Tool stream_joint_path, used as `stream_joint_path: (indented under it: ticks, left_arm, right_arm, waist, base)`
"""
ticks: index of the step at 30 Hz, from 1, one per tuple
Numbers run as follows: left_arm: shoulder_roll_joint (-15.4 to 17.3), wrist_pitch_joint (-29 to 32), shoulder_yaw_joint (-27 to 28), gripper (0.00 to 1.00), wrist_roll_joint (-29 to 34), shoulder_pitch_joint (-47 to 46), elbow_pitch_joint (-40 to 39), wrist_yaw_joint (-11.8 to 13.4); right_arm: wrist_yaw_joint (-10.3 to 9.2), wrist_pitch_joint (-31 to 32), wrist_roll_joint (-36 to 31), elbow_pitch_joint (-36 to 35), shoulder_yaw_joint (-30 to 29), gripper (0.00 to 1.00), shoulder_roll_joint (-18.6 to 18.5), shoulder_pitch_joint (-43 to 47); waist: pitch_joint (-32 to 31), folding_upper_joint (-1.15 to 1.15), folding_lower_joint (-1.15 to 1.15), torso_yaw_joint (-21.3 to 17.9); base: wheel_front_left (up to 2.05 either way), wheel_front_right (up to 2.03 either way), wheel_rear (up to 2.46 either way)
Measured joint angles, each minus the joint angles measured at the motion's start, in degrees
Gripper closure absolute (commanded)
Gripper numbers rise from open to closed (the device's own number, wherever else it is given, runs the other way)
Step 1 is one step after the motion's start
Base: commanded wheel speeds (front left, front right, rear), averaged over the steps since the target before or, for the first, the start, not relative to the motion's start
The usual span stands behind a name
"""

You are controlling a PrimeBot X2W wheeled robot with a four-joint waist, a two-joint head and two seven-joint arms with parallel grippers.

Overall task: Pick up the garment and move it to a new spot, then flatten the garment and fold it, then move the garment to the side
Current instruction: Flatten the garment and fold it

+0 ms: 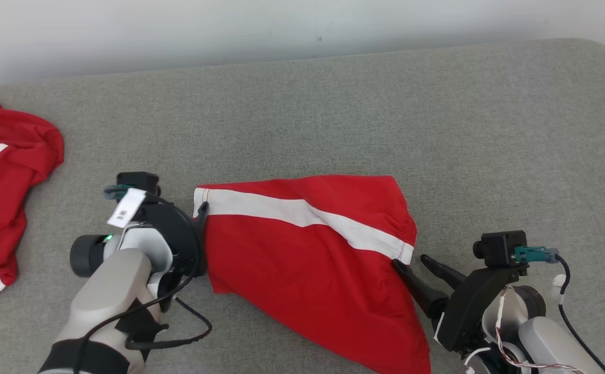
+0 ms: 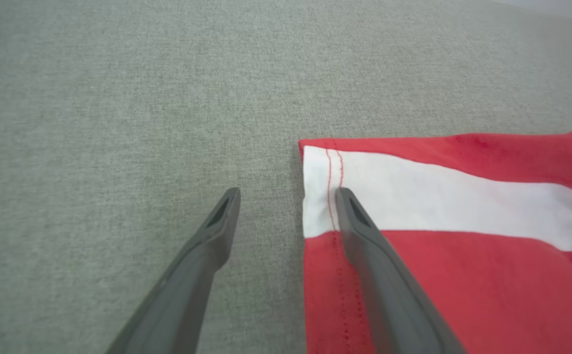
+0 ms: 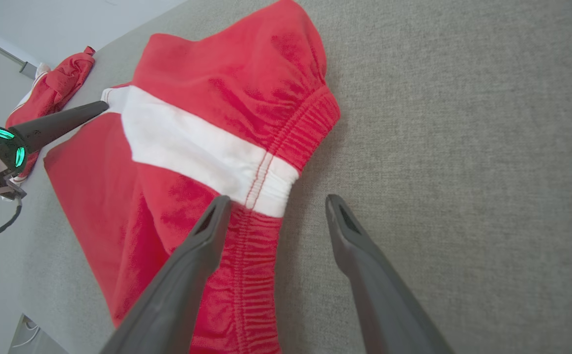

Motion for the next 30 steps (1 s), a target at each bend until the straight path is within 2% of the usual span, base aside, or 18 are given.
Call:
stream_joint_path:
  ticks: [10, 11, 12, 13, 14, 15, 16, 17, 18, 24, 30]
  left_arm:
    - [-0.91, 0.0, -0.58, 0.0, -0.24, -1.25, 0.23, -0.63]
    - [-0.94, 0.2, -0.64, 0.05, -0.35, -1.23, 0.38, -1.12]
    - [-1.07, 0.33, -0.54, 0.05, -0.58, -1.18, 0.4, -1.57]
    - [-1.3, 0.34, -0.03, 0.11, -1.2, -1.14, 0.38, -1.57]
    - [-1.58, 0.47, 0.26, 0.53, -1.64, -1.14, 0.38, -1.6]
    - [-1.85, 0.51, 0.2, 0.53, -1.72, -1.14, 0.38, -1.63]
    - [-2.02, 0.53, 0.04, 0.73, -1.72, -1.14, 0.38, -1.94]
    - [-2.07, 0.69, 0.0, 1.0, -1.74, -1.14, 0.4, -2.08]
    - [-2.05, 0.81, 0.11, 1.0, -1.77, -1.15, 0.54, -2.03]
    - [-2.04, 1.15, -1.01, 1.0, -1.36, -1.26, 1.49, -2.07]
    - [-2.04, 0.15, 0.3, 1.0, -2.15, -1.88, 1.52, -2.55]
  right_arm:
    - [-0.48, 0.81, 0.02, 0.22, 0.33, 0.0, 0.0, -0.07]
    - [-0.48, 0.92, 0.02, 0.32, 0.55, 0.0, 0.09, -0.14]
    - [-0.48, 1.13, 0.02, 0.35, 0.67, 0.0, 0.14, -0.23]
    - [-0.48, 1.35, 0.01, 0.38, 0.71, 0.0, 0.15, -0.37]
    - [-0.49, 1.36, 0.01, 0.51, 0.66, 0.0, 0.11, -0.56]
    - [-0.49, 1.42, 0.01, 0.79, 0.66, 0.0, 0.08, -0.88]
    - [-0.49, 1.58, 0.01, 1.07, 0.7, 0.52, 0.04, -1.17]
    - [-0.49, 1.68, 0.0, 1.31, 0.77, 0.71, 0.05, -1.27]
    - [-0.49, 1.85, 0.0, 1.53, 0.83, 1.0, 0.05, -1.27]
    - [-0.48, 1.86, 0.01, 2.02, 0.68, 1.0, 0.03, -1.29]
    - [-0.32, 0.98, 0.6, 2.19, -0.43, 1.0, 0.18, -2.91]
  waist:
    - [0.17, 0.0, 0.0, 0.66]
    - [0.15, 0.0, 0.0, 0.59]
    - [0.13, 0.0, 0.0, 0.5]
    - [0.17, 0.0, 0.0, 0.41]
    - [0.21, 0.0, -0.01, 0.37]
    - [0.25, 0.0, 0.0, 0.35]
    - [0.27, 0.0, 0.0, 0.33]
    - [0.3, 0.0, 0.0, 0.3]
    - [0.31, 0.0, -0.01, 0.27]
    - [0.27, 0.0, -0.01, 0.32]
    - [-0.59, 0.0, 0.0, 0.8]
  base:
    - [0.0, 0.0, 0.0]
    - [0.0, 0.0, 0.0]
    - [0.0, 0.0, 0.0]
    - [0.0, 0.0, 0.0]
    - [0.0, 0.0, 0.0]
    - [0.0, 0.0, 0.0]
    - [0.0, 0.0, 0.0]
    - [0.0, 0.0, 0.0]
    - [0.0, 0.0, 0.0]
    - [0.0, 0.0, 0.0]
    - [0.0, 0.0, 0.0]
